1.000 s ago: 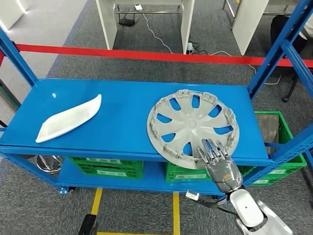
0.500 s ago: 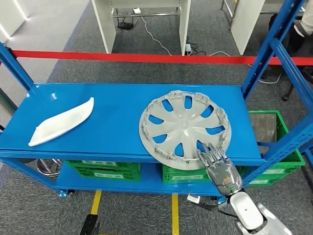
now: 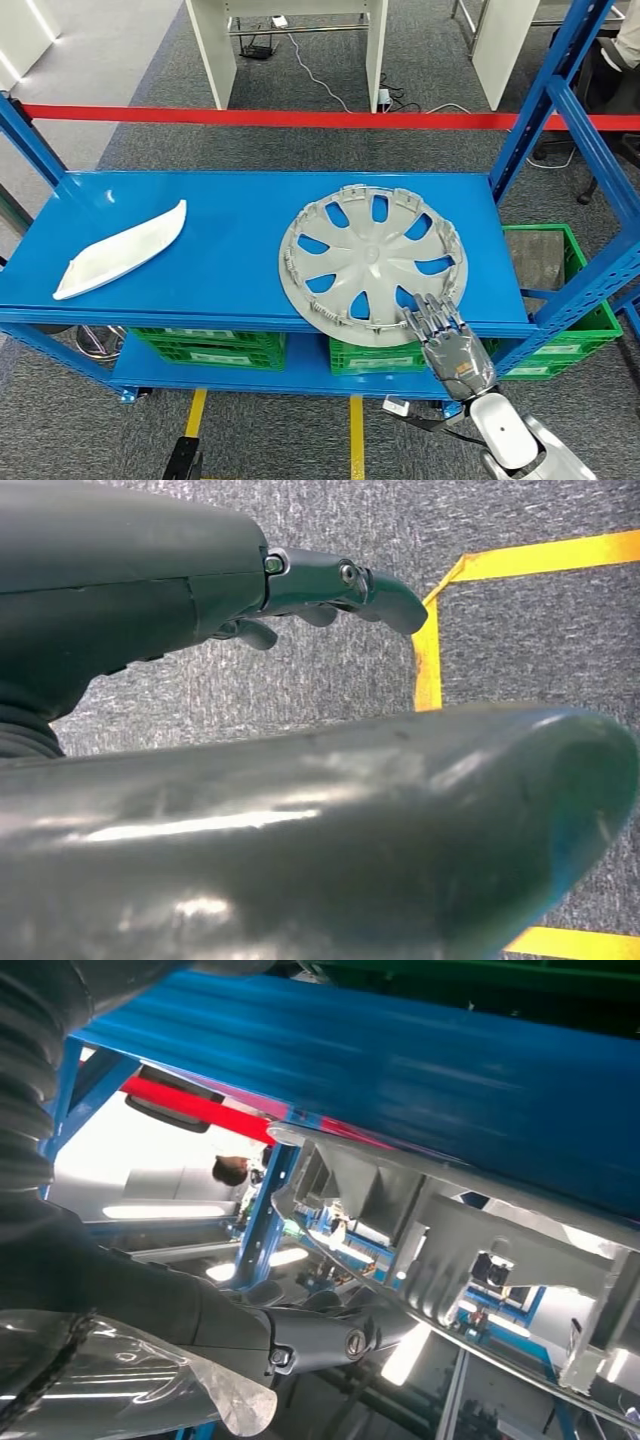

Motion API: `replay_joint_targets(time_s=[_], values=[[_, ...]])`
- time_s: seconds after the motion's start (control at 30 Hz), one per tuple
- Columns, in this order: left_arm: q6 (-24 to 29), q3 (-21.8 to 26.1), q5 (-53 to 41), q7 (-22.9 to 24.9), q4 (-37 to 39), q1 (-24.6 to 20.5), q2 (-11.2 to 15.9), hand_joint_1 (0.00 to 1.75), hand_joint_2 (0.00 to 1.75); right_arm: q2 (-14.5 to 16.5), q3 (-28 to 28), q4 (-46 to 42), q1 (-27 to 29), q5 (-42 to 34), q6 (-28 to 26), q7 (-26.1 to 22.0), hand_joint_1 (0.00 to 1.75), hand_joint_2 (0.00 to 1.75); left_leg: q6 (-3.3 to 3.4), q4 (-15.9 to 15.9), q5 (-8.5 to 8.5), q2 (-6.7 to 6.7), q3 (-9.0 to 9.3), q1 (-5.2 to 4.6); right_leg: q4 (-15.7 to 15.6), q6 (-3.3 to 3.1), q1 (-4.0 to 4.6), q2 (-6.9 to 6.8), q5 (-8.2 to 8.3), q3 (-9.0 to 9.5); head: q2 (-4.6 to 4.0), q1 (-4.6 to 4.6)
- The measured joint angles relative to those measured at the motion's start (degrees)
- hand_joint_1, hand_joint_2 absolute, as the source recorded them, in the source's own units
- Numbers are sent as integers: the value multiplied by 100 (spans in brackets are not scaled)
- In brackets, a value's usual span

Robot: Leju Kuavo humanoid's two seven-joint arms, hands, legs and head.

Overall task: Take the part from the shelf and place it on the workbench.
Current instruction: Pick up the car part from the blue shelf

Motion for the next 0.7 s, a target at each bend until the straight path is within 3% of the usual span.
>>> replay_joint_targets(time_s=[0.1, 0.17, 0.27, 0.43, 0.7], values=[[-1, -2, 0, 1, 0, 0, -1, 0, 0, 0, 1, 6, 0, 0, -1, 1, 0, 175, -25, -6, -1, 0, 1, 5, 2, -10, 6, -1, -6, 0, 0, 1], [-2, -2, -5, 7, 0, 1, -3, 0, 0, 5, 3, 21, -3, 0, -4, 27, 0, 175, -122, -19, -6, 0, 3, 17, 8, -26, 13, -3, -16, -3, 0, 4], [-5, -4, -75, 75, 0, -7, -11, 0, 0, 136, 197, 343, -287, 0, -62, 501, 0, 175, -255, -31, -13, 0, 2, 15, 13, -30, 0, -6, -18, -5, 0, 6], [-4, -14, -121, 135, 0, -13, -14, 0, 0, 344, 502, 771, -661, 2, -68, 907, 0, 175, -253, -23, -12, 0, 0, -2, 11, -16, -17, -8, -8, -3, 0, 5], [-7, -38, -123, 141, 2, -20, -35, 0, 0, 610, 710, 1257, -921, 2, -93, 973, 0, 175, -253, -21, -12, 0, -1, -2, 11, -16, -18, -8, -8, -6, 0, 6]])
